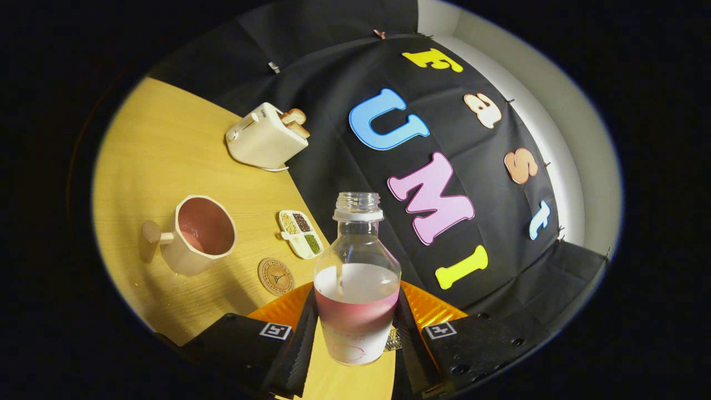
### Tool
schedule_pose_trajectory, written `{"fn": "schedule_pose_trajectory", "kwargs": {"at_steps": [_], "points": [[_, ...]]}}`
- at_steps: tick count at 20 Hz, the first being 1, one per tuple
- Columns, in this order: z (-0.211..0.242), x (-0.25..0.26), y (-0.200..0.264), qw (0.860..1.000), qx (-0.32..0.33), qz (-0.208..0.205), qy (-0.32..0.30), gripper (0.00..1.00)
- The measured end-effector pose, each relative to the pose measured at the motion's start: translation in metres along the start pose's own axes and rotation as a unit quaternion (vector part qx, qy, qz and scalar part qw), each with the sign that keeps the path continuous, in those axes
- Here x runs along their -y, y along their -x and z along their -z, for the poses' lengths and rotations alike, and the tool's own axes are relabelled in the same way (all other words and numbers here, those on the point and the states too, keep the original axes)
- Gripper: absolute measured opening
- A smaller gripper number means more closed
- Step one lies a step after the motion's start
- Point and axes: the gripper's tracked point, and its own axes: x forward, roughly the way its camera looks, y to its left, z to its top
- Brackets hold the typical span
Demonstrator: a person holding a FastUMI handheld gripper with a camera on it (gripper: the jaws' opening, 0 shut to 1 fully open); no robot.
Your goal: Take the bottle from table, then pour the juice into the cup, finally place the bottle on the coaster
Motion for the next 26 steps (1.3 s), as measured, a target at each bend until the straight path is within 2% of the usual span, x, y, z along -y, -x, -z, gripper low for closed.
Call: {"fn": "schedule_pose_trajectory", "kwargs": {"at_steps": [6,13,26], "points": [[-0.001,-0.027,-0.001,0.996,-0.002,-0.015,0.092,0.71],[0.002,-0.044,-0.001,0.983,-0.017,-0.023,0.184,0.71],[0.003,-0.054,-0.002,0.957,-0.048,-0.037,0.282,0.71]]}}
